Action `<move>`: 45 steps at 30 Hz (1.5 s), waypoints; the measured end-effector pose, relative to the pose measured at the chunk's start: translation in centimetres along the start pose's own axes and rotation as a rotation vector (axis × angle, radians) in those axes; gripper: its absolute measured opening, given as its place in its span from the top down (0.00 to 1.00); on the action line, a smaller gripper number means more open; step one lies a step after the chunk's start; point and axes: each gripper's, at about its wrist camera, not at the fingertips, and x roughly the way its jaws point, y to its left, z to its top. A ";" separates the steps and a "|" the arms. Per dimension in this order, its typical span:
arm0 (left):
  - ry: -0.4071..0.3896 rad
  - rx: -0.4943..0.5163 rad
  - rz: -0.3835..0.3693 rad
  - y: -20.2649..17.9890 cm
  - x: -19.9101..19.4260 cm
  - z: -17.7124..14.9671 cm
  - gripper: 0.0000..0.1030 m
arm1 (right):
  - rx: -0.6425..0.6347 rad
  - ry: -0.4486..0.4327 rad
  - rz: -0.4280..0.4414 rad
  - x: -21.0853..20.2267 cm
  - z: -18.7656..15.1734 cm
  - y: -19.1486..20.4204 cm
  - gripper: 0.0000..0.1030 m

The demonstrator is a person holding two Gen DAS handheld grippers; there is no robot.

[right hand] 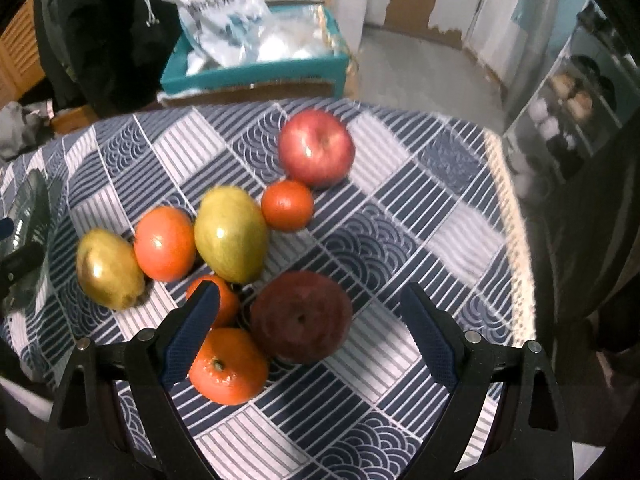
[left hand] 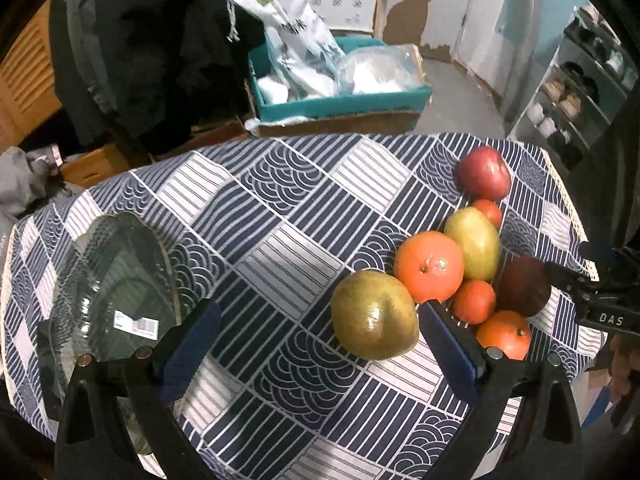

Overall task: Organize fruits
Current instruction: 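Close left tool on the green pear while right tool closes on the dark red apple, then lift the green pear with left tool while right tool lifts the dark red apple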

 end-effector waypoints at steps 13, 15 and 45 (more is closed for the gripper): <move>0.097 0.036 -0.040 -2.3 4.2 -0.6 0.03 | -0.009 0.120 0.003 4.8 -0.5 0.0 0.13; 0.111 0.030 -0.050 -2.3 4.8 -0.6 0.03 | -0.007 0.132 0.015 5.4 -0.6 0.0 0.17; 0.181 -0.013 -0.179 -2.4 8.8 -1.8 0.29 | -0.004 0.148 0.029 8.2 -1.2 0.9 0.25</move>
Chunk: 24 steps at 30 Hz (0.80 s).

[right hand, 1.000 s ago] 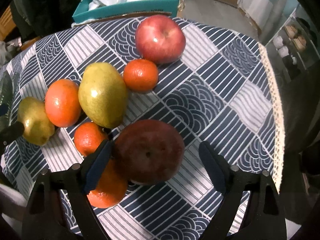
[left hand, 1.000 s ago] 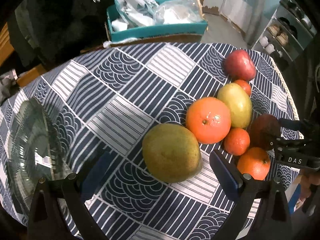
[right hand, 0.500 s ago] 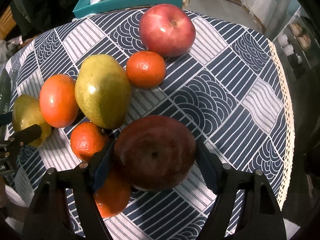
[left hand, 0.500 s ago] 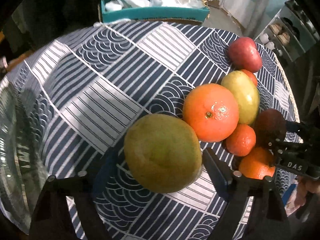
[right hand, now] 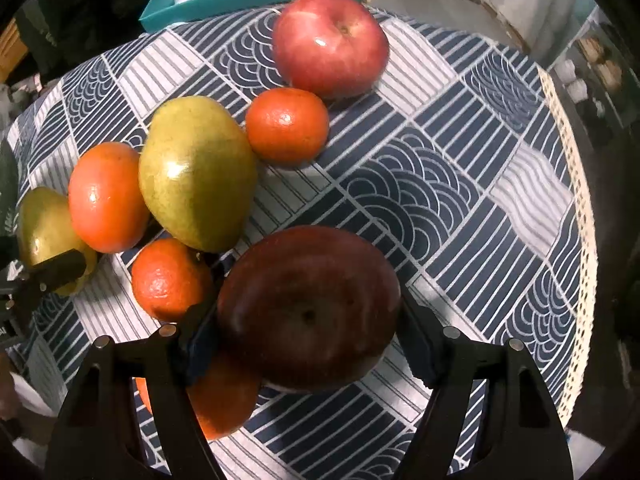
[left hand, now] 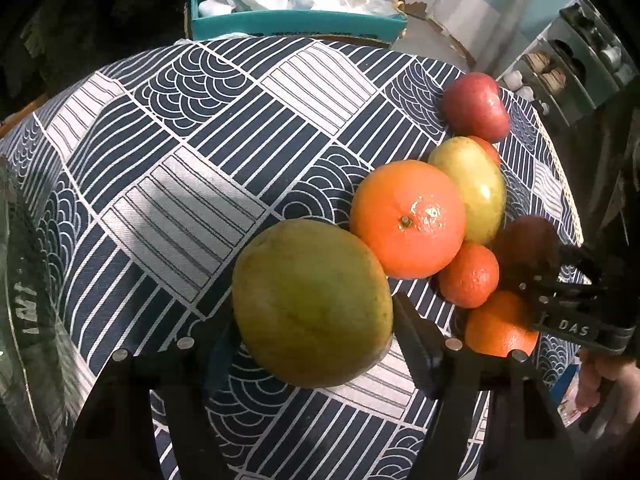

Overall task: Organize fruits
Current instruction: 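Lift the green pear with left tool while right tool lifts the dark red apple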

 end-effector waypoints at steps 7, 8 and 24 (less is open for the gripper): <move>-0.043 0.021 0.040 0.0 -1.3 -0.4 0.31 | -0.015 -0.097 0.002 -2.8 0.1 0.5 0.25; -0.050 0.023 0.042 0.1 -1.5 -0.4 0.32 | -0.015 -0.108 0.002 -3.1 0.1 0.6 0.25; -0.136 0.031 0.076 0.5 -5.6 -1.1 0.33 | -0.074 -0.274 0.046 -8.5 1.2 3.2 0.25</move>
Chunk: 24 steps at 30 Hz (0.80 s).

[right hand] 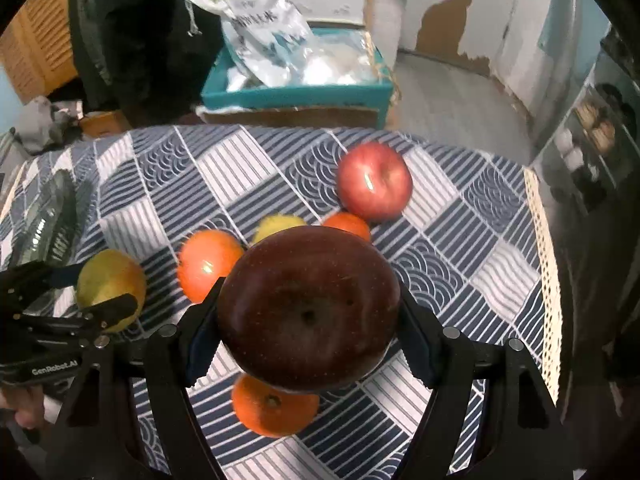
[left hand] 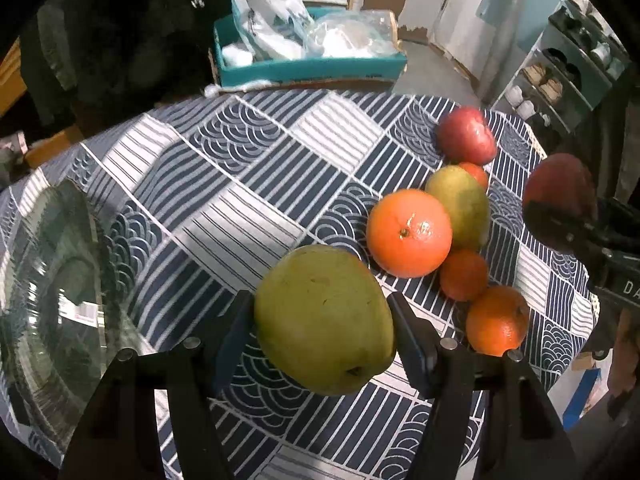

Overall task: Organize fruits
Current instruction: 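Lift the green pear with left tool while right tool lifts the dark red apple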

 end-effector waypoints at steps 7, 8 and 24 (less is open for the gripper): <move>-0.066 -0.014 -0.002 0.4 -3.0 0.4 0.33 | -0.022 -0.068 0.024 -2.2 1.1 1.4 0.25; -0.076 -0.011 0.002 0.4 -3.5 0.4 0.33 | -0.021 -0.074 0.029 -2.4 1.2 1.5 0.25; -0.224 -0.041 0.009 2.7 -10.5 0.5 0.33 | -0.085 -0.210 0.105 -7.3 3.5 5.7 0.25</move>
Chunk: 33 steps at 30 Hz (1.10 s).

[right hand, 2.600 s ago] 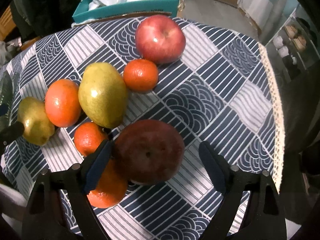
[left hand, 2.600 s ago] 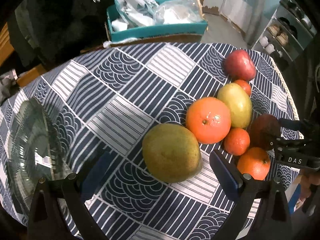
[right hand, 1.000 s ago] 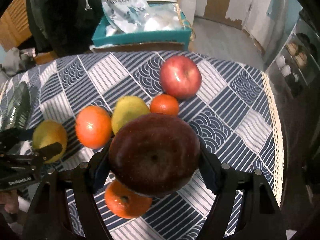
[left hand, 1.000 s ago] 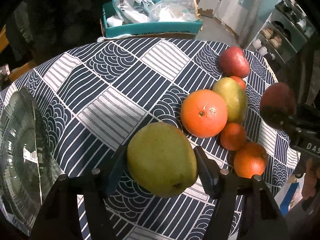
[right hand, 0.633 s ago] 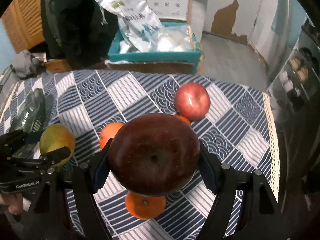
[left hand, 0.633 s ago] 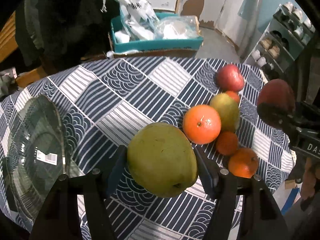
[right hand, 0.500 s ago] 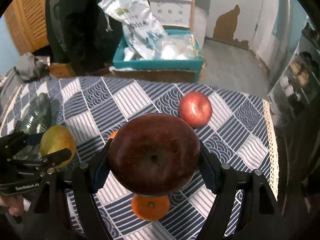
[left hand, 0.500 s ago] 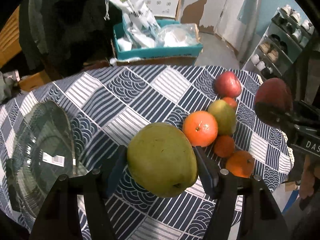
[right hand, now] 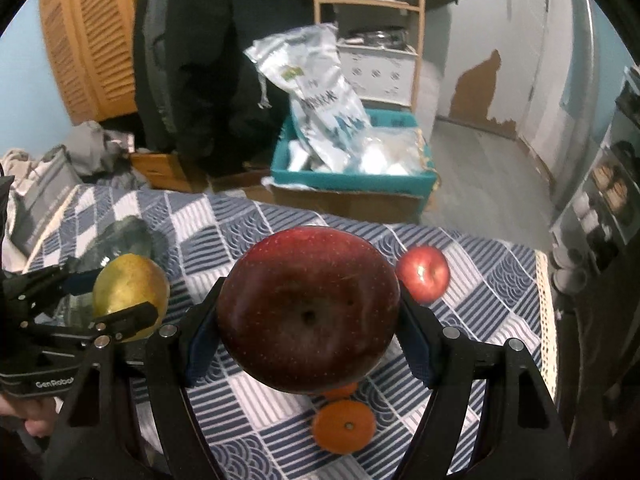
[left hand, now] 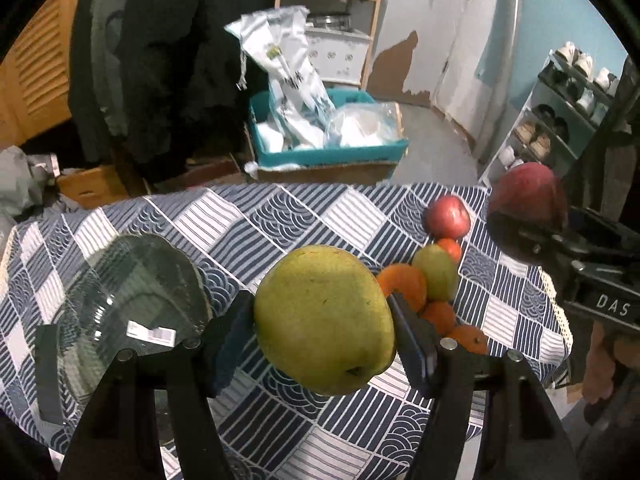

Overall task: Organize fruits
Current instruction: 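Lift the green pear with left tool while right tool lifts the dark red apple, then carry the pear over the glass bowl with left tool while right tool carries the apple there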

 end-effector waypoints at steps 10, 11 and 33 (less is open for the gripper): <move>-0.075 -0.030 0.026 2.3 -3.9 0.5 0.33 | -0.035 -0.055 0.067 -1.2 2.0 3.6 0.25; -0.083 -0.035 0.028 2.7 -4.3 0.6 0.33 | -0.038 -0.057 0.072 -1.2 2.2 3.8 0.25; -0.135 -0.167 0.129 10.6 -7.3 -0.5 0.33 | -0.115 -0.066 0.196 0.5 5.9 12.6 0.25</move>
